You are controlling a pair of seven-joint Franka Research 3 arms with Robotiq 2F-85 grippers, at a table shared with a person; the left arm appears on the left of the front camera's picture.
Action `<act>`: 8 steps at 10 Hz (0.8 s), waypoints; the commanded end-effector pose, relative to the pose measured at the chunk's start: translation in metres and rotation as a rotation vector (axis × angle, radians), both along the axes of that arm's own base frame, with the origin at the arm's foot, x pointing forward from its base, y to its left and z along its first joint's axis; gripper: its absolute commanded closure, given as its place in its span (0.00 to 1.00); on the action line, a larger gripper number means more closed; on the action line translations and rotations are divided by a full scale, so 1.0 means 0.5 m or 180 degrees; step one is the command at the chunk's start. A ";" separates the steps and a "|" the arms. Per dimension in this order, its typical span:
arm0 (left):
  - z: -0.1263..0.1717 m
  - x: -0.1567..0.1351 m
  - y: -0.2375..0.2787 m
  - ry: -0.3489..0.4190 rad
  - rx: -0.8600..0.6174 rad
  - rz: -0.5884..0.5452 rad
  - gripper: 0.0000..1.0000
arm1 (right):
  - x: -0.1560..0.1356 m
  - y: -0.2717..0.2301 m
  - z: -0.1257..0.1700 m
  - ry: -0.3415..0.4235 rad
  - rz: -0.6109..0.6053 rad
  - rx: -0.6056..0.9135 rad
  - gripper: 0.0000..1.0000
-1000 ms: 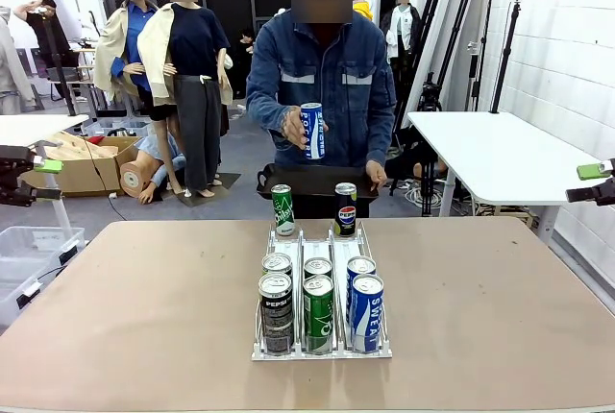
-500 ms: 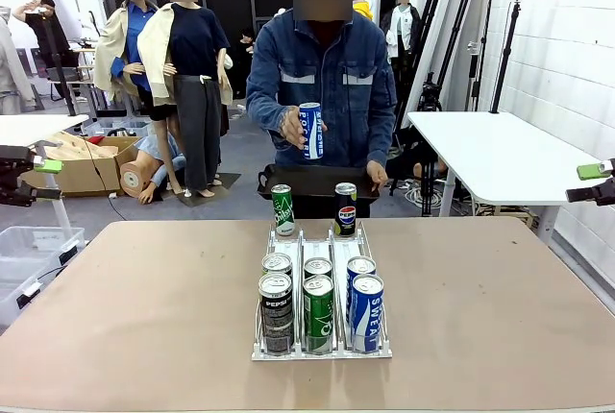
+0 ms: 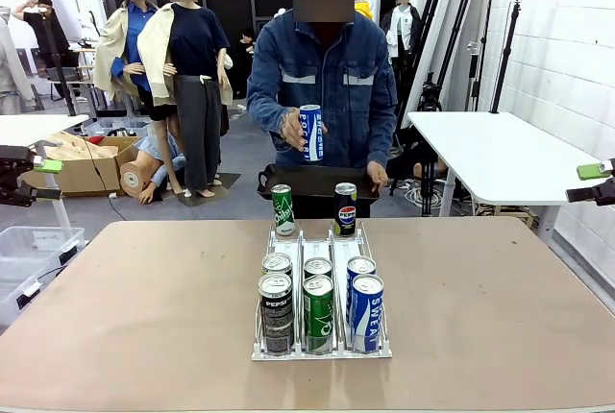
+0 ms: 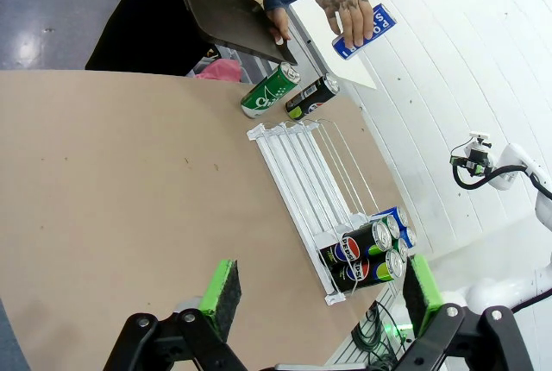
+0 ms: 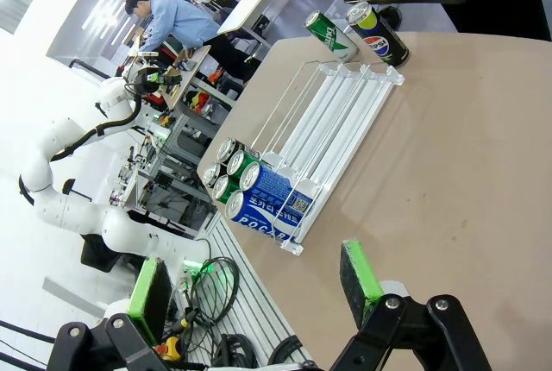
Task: Retrieve and hand over the desired beverage to the person.
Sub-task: Pick up a can of the same type that the person held from the Automatic Can Dispenser.
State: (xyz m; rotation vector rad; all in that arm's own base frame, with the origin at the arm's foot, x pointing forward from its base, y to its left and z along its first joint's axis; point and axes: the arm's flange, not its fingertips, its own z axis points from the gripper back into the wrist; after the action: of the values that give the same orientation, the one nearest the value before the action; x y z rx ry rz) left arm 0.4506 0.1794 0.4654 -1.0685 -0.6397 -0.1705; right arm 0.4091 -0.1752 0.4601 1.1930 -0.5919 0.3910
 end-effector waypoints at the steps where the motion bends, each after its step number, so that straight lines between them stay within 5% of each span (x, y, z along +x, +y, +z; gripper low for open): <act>1: -0.001 -0.001 0.003 0.0020 0.0020 0.0005 0.00 | -0.002 0.000 -0.003 0.0000 -0.0002 0.0014 0.00; 8: -0.001 -0.001 0.003 0.0020 0.0020 0.0005 0.00 | -0.002 0.000 -0.003 0.0000 -0.0002 0.0014 0.00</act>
State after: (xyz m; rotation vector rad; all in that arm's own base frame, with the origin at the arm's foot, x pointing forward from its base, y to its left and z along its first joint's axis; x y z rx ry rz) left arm 0.4506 0.1793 0.4654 -1.0685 -0.6397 -0.1705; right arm 0.4091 -0.1752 0.4601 1.1930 -0.5919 0.3910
